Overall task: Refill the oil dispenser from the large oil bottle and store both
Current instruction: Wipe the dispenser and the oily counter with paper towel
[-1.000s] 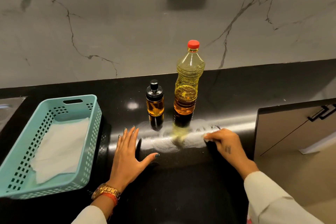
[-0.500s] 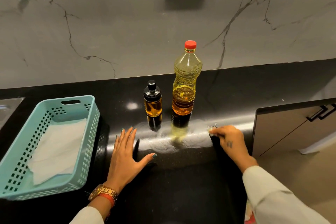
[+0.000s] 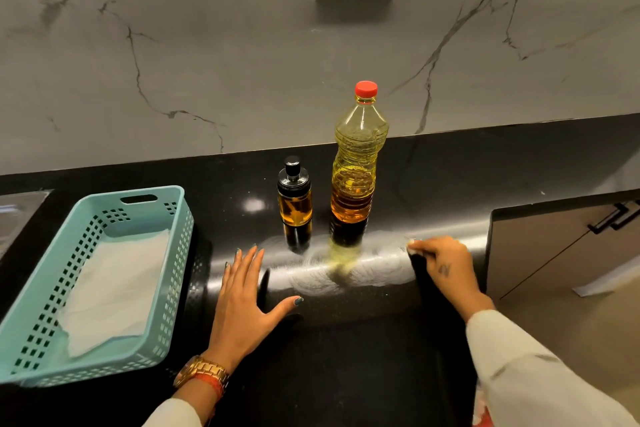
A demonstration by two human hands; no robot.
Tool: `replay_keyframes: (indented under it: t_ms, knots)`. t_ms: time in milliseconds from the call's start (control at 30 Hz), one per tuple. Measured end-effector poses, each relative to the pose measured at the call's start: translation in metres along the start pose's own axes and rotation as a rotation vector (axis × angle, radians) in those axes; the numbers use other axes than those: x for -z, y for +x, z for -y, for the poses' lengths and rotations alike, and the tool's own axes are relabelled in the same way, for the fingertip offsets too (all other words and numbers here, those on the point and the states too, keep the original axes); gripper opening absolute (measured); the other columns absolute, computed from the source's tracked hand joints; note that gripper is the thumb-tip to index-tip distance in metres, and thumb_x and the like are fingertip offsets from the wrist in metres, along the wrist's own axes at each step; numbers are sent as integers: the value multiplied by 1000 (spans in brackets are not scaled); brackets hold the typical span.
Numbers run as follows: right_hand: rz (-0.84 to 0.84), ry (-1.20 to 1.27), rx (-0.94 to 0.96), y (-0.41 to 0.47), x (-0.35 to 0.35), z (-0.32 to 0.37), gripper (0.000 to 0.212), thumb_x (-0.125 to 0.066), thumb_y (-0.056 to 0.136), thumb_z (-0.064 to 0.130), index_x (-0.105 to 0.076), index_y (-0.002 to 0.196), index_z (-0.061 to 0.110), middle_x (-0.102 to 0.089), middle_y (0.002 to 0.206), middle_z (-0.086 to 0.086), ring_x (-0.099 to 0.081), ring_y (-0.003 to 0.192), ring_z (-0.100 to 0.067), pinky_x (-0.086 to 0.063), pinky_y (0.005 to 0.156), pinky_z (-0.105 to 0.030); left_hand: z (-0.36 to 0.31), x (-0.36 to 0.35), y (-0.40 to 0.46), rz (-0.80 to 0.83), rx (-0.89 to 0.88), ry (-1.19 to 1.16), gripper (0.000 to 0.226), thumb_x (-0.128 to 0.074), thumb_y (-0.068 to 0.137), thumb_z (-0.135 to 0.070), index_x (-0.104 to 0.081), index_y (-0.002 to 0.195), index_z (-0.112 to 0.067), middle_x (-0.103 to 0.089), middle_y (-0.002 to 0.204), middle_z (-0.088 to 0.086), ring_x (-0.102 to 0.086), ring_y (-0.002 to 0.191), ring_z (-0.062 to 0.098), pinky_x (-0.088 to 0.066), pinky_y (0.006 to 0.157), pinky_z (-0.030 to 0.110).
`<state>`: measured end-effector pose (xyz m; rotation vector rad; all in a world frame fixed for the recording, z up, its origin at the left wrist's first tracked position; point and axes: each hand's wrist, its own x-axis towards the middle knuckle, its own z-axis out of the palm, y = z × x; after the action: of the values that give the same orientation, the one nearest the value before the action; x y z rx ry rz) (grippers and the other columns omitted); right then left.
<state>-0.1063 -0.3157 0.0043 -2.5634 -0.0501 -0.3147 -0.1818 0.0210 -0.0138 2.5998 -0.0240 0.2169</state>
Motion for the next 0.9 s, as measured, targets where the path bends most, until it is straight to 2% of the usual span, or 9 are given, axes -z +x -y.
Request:
replay_keyframes:
  t_ms: [67,133,267,333,433,500,600,800,900]
  knots:
    - [21,-32,-5,23,-11,11,19,-68,76,-2,-75,89,10,-72,79,-14,-64,79,-34,-49,75,-32,0,0,0,5,-2,4,103,-35,65,-86,-14,147,-25,-6,152,-13,5,143,7,-6,117,37]
    - [85,-36,22,28,-25,27,19,-67,78,0,-75,90,12,-71,80,-13,-62,81,-32,-47,74,-30,0,0,0,7,-5,2,103,-36,66,-85,-14,147,-26,-6,152,-12,4,143,8,-6,117,36]
    - [148,57,151,-17,-26,39,25,-73,70,-3,-76,84,17,-72,78,-2,-58,74,-11,-37,71,-5,1,0,0,-7,2,-16,103,-36,66,-86,-15,147,-26,-7,152,-13,2,143,9,-7,116,37]
    - [120,101,181,-38,-12,23,30,-78,64,-7,-76,81,17,-72,77,2,-60,73,-8,-38,75,0,1,-1,0,-10,8,-26,103,-37,65,-86,-15,147,-26,-7,152,-13,2,143,9,-8,116,38]
    - [68,70,53,-27,7,-3,26,-75,69,-6,-76,86,14,-73,82,-6,-66,76,-19,-51,80,-22,1,-1,0,1,-1,-20,103,-37,65,-85,-12,146,-28,-5,152,-14,4,143,8,-7,116,36]
    - [5,18,-25,-1,4,-7,22,-71,73,-5,-75,88,11,-73,83,-12,-66,78,-28,-52,81,-35,0,-1,0,9,-8,-11,103,-36,65,-85,-12,147,-27,-4,152,-14,6,143,7,-5,116,35]
    - [31,-13,-21,26,-14,12,17,-69,77,0,-75,89,10,-72,82,-13,-65,81,-32,-48,79,-30,0,-1,0,9,-10,1,104,-33,64,-88,-12,146,-27,-4,151,-14,6,143,8,-3,116,34]
    - [110,88,149,-28,-11,23,21,-77,70,2,-76,84,17,-73,80,-1,-64,76,-13,-47,75,-17,1,-1,0,-7,-3,-19,102,-31,64,-88,-11,145,-28,-5,151,-14,3,143,9,-6,116,35]
    - [64,76,64,-28,5,-1,23,-76,69,-1,-76,86,15,-74,82,-5,-67,76,-20,-50,79,-26,2,-2,0,-3,-10,-15,100,-37,66,-85,-11,145,-29,-5,151,-14,4,143,8,-5,116,35]
